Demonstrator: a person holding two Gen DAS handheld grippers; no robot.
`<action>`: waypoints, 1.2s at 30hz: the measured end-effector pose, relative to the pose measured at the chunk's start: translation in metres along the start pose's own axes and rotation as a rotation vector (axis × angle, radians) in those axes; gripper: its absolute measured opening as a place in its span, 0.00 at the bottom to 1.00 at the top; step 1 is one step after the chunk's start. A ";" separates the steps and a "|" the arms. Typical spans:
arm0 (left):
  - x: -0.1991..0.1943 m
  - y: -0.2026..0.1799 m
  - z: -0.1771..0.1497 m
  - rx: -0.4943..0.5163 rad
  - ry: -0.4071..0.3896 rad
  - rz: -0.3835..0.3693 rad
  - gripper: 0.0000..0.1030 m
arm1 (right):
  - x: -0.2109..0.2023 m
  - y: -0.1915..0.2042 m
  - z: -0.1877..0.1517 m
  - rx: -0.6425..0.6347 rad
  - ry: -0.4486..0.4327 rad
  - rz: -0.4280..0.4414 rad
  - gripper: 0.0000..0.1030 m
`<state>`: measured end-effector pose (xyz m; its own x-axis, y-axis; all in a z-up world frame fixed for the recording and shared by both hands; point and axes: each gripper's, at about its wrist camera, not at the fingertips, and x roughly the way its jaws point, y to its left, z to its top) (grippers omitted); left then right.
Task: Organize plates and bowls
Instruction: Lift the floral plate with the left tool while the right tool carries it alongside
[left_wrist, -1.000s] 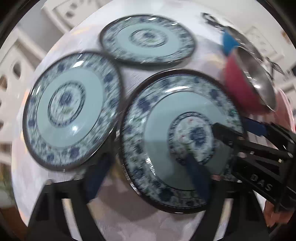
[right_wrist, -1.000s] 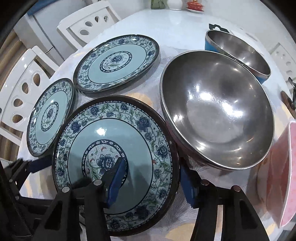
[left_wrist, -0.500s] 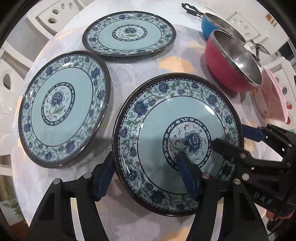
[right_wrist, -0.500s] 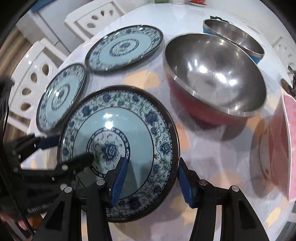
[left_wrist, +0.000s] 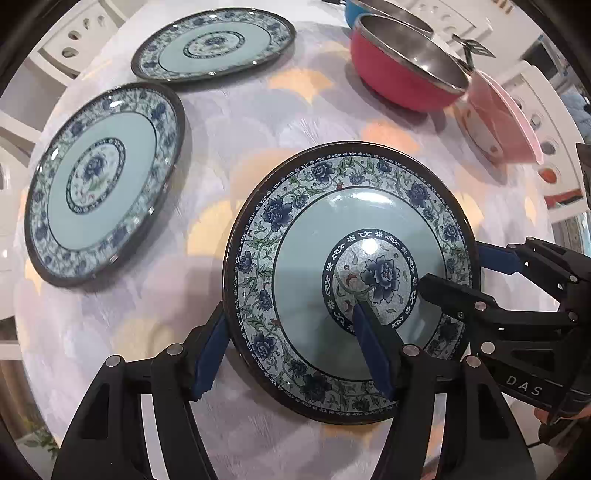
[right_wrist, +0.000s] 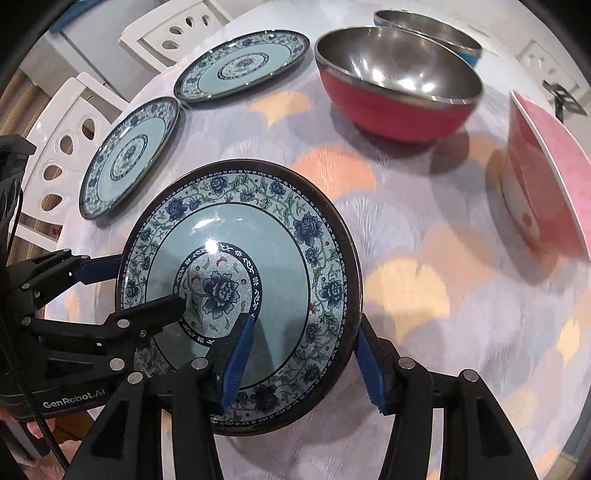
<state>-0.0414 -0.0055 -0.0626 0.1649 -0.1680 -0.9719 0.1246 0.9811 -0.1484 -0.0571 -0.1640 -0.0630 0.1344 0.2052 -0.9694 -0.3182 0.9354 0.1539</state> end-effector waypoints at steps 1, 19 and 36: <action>0.001 -0.002 -0.001 0.008 0.003 -0.004 0.61 | 0.000 0.002 -0.003 0.004 0.001 -0.004 0.52; 0.009 -0.018 -0.029 0.119 0.059 -0.014 0.61 | 0.002 0.009 -0.022 0.097 -0.005 -0.006 0.58; 0.010 -0.012 -0.022 0.097 0.073 -0.014 0.61 | 0.003 0.006 -0.019 0.112 0.030 0.001 0.58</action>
<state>-0.0627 -0.0167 -0.0741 0.0911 -0.1703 -0.9812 0.2214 0.9641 -0.1468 -0.0764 -0.1637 -0.0684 0.1055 0.1992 -0.9743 -0.2112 0.9619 0.1738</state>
